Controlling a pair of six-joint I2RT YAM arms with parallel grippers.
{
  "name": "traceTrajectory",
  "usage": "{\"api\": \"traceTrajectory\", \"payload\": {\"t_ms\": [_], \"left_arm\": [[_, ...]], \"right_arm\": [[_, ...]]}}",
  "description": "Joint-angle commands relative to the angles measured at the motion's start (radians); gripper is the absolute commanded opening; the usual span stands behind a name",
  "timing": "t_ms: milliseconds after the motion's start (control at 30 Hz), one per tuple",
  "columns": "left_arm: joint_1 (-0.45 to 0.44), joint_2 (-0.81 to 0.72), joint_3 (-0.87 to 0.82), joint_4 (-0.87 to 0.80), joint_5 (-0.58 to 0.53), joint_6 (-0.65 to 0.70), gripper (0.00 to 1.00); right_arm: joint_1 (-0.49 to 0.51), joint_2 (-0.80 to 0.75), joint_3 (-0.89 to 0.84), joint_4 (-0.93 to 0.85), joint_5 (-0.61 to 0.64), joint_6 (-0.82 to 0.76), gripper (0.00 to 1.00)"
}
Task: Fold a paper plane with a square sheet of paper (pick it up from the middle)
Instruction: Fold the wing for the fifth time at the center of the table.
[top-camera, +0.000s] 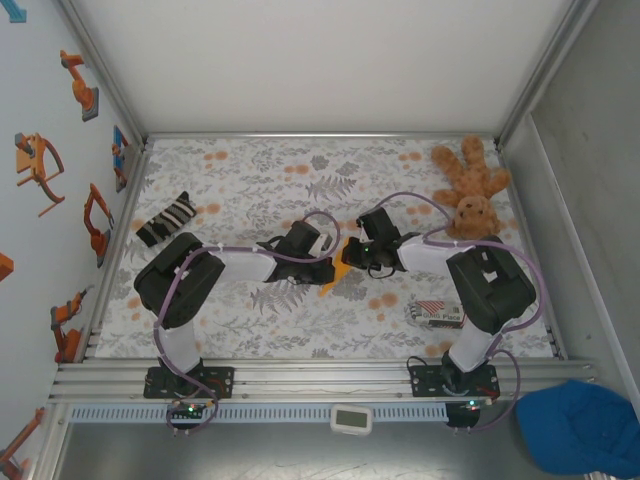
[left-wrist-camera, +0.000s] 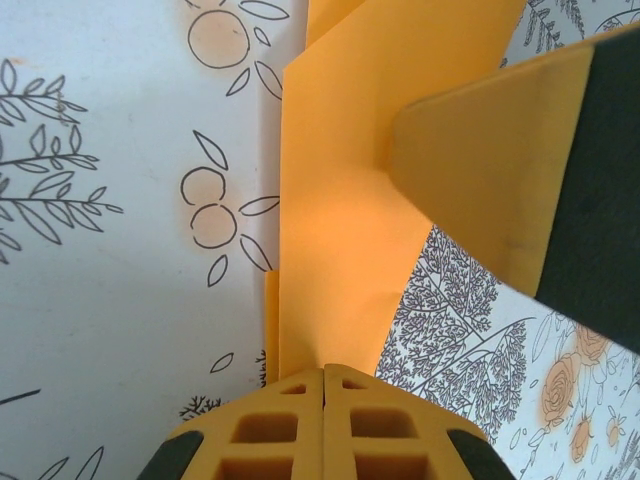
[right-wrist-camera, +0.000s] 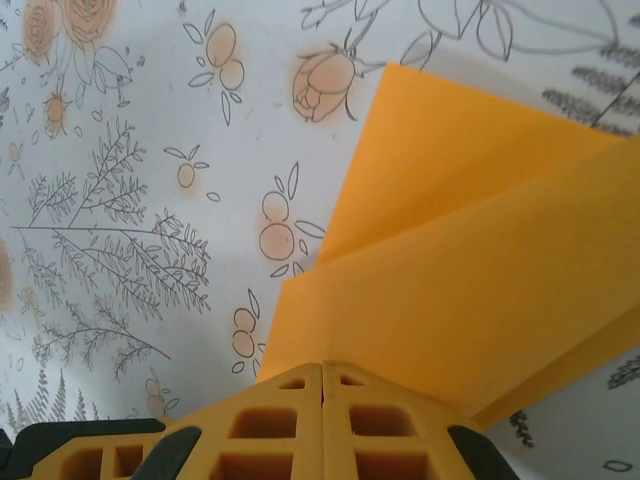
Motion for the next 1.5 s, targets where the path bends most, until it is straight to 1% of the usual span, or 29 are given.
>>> {"api": "traceTrajectory", "payload": {"t_ms": [0, 233, 433, 567, 700, 900, 1033, 1100, 1200, 1333, 1400, 1467], "left_arm": [[-0.007, 0.045, -0.016, -0.143, -0.042, 0.020, 0.00], [-0.007, 0.050, -0.019, -0.160, -0.047, 0.020, 0.00], [-0.007, 0.052, -0.028, -0.182, -0.056, 0.011, 0.00], [-0.007, 0.059, -0.048, -0.202, -0.054, 0.008, 0.00], [-0.007, 0.063, -0.081, -0.208, -0.065, 0.000, 0.00], [-0.008, 0.074, -0.088, -0.206, -0.055, 0.001, 0.00], [-0.010, 0.074, -0.067, -0.216, -0.048, 0.009, 0.00], [-0.010, 0.075, -0.050, -0.227, -0.049, 0.015, 0.00], [-0.010, 0.077, -0.027, -0.239, -0.053, 0.020, 0.00], [-0.010, 0.081, -0.012, -0.239, -0.049, 0.015, 0.00], [-0.010, 0.079, -0.007, -0.237, -0.048, 0.012, 0.00], [-0.010, 0.076, -0.005, -0.235, -0.053, 0.010, 0.00]], "right_arm": [[-0.010, 0.025, 0.018, -0.054, 0.037, -0.059, 0.05], [-0.043, 0.056, 0.013, -0.036, 0.010, -0.081, 0.05], [-0.093, 0.094, -0.036, 0.050, -0.050, -0.091, 0.05], [-0.164, 0.109, -0.082, 0.163, -0.117, -0.083, 0.05], [-0.241, 0.115, -0.083, 0.197, -0.154, -0.083, 0.04], [-0.353, 0.170, -0.034, 0.203, -0.196, -0.085, 0.04], [-0.412, 0.192, 0.004, 0.169, -0.210, -0.083, 0.02], [-0.425, 0.155, 0.017, 0.133, -0.206, -0.086, 0.02], [-0.425, 0.044, 0.031, 0.040, -0.161, -0.117, 0.02], [-0.414, -0.121, -0.021, 0.001, -0.148, -0.104, 0.02], [-0.377, -0.171, -0.060, 0.003, -0.145, -0.083, 0.01], [-0.302, -0.204, -0.097, 0.007, -0.127, -0.054, 0.00]]}}
